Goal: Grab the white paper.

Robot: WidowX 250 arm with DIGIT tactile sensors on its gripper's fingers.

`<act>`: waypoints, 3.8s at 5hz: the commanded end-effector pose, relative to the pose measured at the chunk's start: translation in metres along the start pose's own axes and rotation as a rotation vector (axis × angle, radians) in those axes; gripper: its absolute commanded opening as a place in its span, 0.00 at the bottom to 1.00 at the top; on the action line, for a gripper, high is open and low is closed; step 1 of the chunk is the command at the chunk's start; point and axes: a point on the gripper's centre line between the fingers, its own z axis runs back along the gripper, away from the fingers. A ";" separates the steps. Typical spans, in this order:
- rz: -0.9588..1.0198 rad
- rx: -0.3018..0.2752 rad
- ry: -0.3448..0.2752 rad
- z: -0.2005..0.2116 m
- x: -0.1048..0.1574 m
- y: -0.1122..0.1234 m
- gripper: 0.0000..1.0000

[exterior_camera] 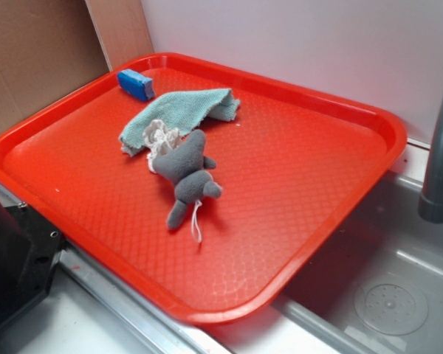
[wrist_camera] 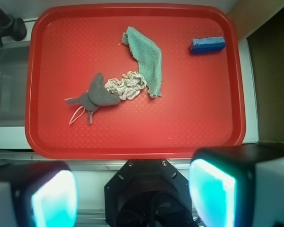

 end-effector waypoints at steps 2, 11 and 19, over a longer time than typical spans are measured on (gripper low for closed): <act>0.132 -0.024 -0.019 -0.004 0.005 0.001 1.00; 1.067 0.086 -0.127 -0.203 0.065 -0.012 1.00; 0.887 0.081 -0.028 -0.198 0.094 0.001 0.00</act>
